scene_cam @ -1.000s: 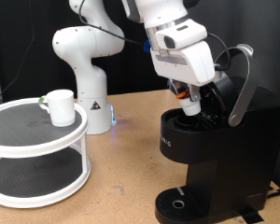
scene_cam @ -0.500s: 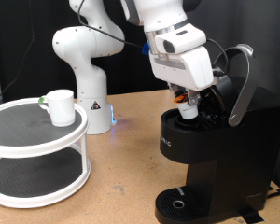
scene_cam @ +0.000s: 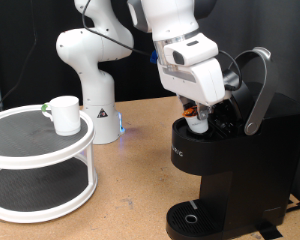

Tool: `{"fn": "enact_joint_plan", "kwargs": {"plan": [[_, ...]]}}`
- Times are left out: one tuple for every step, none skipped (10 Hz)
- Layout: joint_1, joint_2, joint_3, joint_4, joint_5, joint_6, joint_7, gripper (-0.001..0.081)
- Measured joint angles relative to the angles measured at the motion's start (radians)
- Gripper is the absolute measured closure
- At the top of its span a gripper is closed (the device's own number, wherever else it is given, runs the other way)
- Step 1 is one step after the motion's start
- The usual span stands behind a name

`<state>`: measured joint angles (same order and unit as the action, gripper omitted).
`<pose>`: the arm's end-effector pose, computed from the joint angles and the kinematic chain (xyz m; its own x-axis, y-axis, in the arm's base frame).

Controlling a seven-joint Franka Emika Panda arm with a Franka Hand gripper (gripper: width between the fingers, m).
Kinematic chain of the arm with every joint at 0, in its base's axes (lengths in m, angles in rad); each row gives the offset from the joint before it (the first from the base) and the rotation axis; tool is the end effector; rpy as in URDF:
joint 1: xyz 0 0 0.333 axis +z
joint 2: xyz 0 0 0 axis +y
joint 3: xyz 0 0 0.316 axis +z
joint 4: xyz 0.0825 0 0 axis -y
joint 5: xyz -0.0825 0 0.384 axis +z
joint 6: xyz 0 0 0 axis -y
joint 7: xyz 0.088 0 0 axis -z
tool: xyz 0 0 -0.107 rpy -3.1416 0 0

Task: Make a cup of coffee with the keurig machine

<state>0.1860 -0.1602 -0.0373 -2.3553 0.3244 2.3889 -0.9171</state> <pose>0.4922 0.0764 0.4129 0.6325 0.7111 0.3072 0.7539 -0.6561 -0.0335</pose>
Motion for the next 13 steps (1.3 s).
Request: {"fn": "enact_joint_plan", "kwargs": {"plan": [[0.000, 0.010, 0.002, 0.000, -0.003, 0.016, 0.003, 0.0371], [0.001, 0.017, 0.005, 0.000, -0.008, 0.023, 0.013, 0.0371], [0.001, 0.025, 0.008, 0.002, -0.015, 0.027, 0.023, 0.0371], [0.001, 0.033, 0.012, 0.006, -0.023, 0.028, 0.033, 0.0371], [0.002, 0.039, 0.015, 0.008, -0.033, 0.028, 0.043, 0.0371], [0.002, 0.047, 0.018, 0.013, -0.044, 0.024, 0.053, 0.0371], [0.002, 0.056, 0.021, 0.020, -0.052, 0.019, 0.066, 0.0371], [0.002, 0.059, 0.022, 0.024, -0.059, 0.016, 0.077, 0.0371], [0.002, 0.059, 0.022, 0.024, -0.061, 0.015, 0.081, 0.0371], [0.000, 0.066, 0.021, 0.021, -0.064, 0.015, 0.081, 0.0371], [-0.001, 0.077, 0.020, 0.024, -0.065, 0.024, 0.081, 0.0237], [-0.001, 0.087, 0.021, 0.031, -0.065, 0.033, 0.081, 0.0103], [-0.001, 0.091, 0.021, 0.035, -0.062, 0.040, 0.081, 0.0103]]}}
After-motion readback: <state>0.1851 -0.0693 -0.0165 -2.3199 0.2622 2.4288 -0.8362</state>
